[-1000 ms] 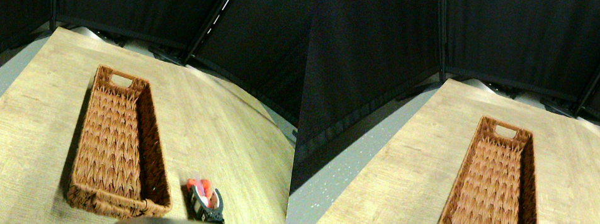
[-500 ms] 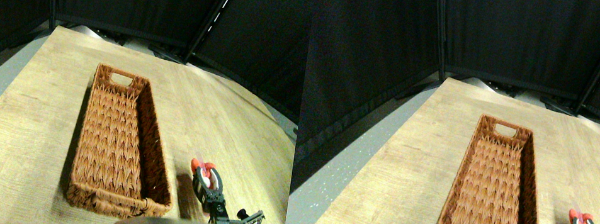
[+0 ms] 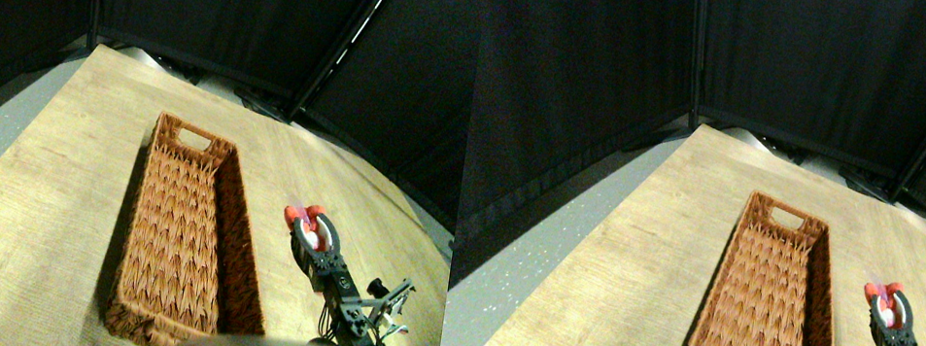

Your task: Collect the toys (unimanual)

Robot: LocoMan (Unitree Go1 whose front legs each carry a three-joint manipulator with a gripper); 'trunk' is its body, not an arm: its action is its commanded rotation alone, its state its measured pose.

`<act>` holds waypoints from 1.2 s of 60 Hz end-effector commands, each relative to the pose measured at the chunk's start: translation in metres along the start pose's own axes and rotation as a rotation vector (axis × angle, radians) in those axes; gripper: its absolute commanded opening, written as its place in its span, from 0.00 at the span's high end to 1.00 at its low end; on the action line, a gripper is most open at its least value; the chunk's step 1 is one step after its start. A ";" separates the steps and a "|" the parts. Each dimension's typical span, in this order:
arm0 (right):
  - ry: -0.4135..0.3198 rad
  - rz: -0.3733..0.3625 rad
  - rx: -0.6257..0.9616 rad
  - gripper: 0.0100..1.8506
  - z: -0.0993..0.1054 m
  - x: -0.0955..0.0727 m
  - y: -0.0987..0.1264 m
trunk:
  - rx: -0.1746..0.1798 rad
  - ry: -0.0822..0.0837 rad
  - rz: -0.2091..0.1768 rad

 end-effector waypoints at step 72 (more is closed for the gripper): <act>0.268 0.027 -0.014 0.41 -0.069 0.020 0.047 | -0.121 -0.039 0.107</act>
